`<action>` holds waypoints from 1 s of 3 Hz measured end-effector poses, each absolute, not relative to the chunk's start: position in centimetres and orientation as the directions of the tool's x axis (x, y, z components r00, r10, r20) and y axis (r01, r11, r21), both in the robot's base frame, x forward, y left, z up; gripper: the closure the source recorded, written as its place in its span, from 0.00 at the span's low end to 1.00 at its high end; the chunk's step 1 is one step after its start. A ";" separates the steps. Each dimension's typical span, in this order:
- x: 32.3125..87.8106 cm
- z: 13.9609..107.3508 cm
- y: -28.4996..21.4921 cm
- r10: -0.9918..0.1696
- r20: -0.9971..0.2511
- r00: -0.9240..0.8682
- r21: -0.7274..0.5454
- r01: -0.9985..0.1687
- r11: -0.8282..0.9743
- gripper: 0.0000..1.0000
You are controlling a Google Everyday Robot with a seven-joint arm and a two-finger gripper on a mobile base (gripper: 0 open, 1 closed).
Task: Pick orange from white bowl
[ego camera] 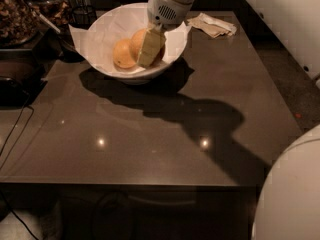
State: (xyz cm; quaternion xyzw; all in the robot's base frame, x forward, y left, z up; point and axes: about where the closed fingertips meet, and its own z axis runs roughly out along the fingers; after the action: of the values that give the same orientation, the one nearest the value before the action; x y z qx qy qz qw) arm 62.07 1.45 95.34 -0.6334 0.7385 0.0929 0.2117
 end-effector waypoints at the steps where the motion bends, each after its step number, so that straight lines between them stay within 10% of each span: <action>1: 62.1 95.3 1.5 -0.896 -0.431 -0.108 -0.131 -0.975 0.180 1.00; 3: 55.6 97.6 1.8 -0.845 -0.533 -0.049 -0.167 -0.973 0.161 1.00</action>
Offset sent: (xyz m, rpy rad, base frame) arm -0.0860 0.0049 0.0344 0.1589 -0.0923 0.0709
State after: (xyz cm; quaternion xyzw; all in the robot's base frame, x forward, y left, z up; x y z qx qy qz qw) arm 55.60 1.75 97.59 -0.6363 0.7140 0.1201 0.2661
